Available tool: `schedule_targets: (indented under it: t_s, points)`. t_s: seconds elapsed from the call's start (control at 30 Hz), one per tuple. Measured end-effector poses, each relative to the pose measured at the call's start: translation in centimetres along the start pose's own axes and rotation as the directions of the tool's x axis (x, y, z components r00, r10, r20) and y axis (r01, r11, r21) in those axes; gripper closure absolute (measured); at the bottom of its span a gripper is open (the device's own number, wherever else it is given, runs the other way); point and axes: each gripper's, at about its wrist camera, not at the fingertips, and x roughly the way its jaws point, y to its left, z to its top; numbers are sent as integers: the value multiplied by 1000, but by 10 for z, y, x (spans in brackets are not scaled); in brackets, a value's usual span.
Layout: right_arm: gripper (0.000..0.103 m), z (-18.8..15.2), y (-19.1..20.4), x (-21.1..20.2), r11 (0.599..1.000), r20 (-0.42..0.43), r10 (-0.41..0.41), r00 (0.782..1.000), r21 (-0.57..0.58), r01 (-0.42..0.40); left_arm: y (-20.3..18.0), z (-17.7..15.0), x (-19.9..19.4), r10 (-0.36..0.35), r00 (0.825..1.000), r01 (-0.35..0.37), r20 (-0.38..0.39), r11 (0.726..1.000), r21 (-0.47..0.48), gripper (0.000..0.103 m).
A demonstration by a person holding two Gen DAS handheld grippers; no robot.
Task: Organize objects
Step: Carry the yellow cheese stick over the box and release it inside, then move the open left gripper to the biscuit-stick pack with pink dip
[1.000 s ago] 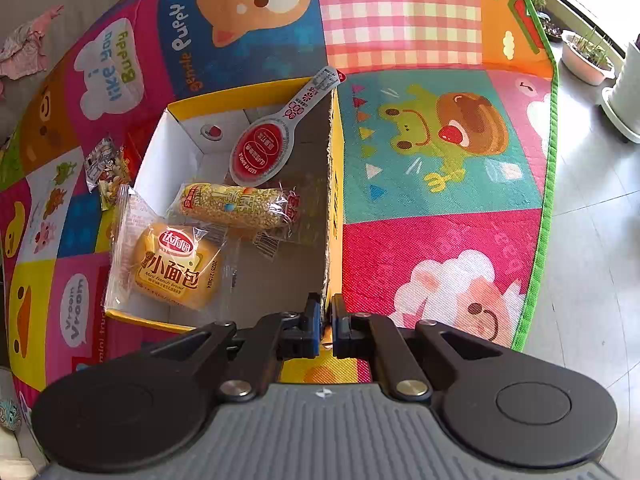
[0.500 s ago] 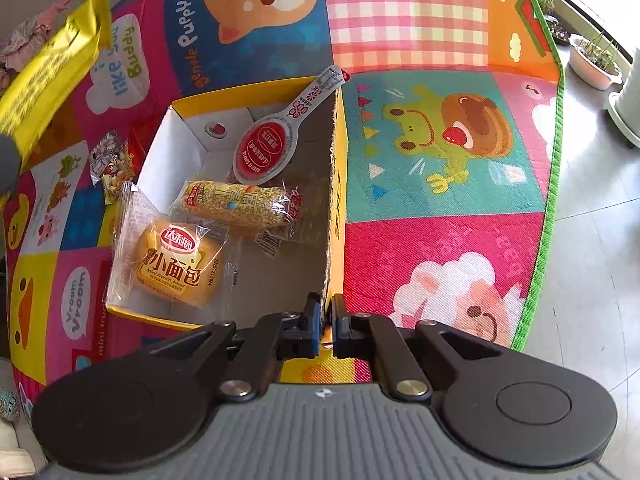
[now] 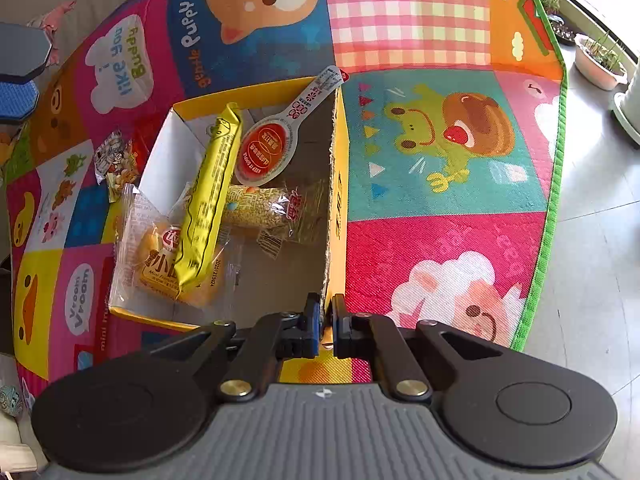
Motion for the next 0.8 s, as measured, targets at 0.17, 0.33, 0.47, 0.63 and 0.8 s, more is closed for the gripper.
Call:
schedule_targets:
  t_s: [0.17, 0.33, 0.47, 0.63, 0.8]
  points:
    - [97, -1, 0, 0, 1000, 2, 4, 1000, 9, -4, 31, -9, 7, 110, 994, -111, -30, 992, -62, 77]
    - [97, -1, 0, 0, 1000, 3, 4, 1000, 22, -4, 90, -28, 13, 208, 973, -224, -100, 955, -195, 77]
    - [97, -1, -1, 1, 999, 0, 1, 1000, 37, -1, 125, -44, 20, 226, 960, -262, -164, 932, -251, 77]
    - [97, 2, 2, 5, 999, -20, -19, 1000, 33, 20, 141, -40, 43, 176, 965, -219, -194, 947, -235, 77]
    - [97, 5, 9, 11, 999, -43, -52, 998, 0, 52, 136, -29, 76, 201, 979, -204, -47, 973, -105, 77]
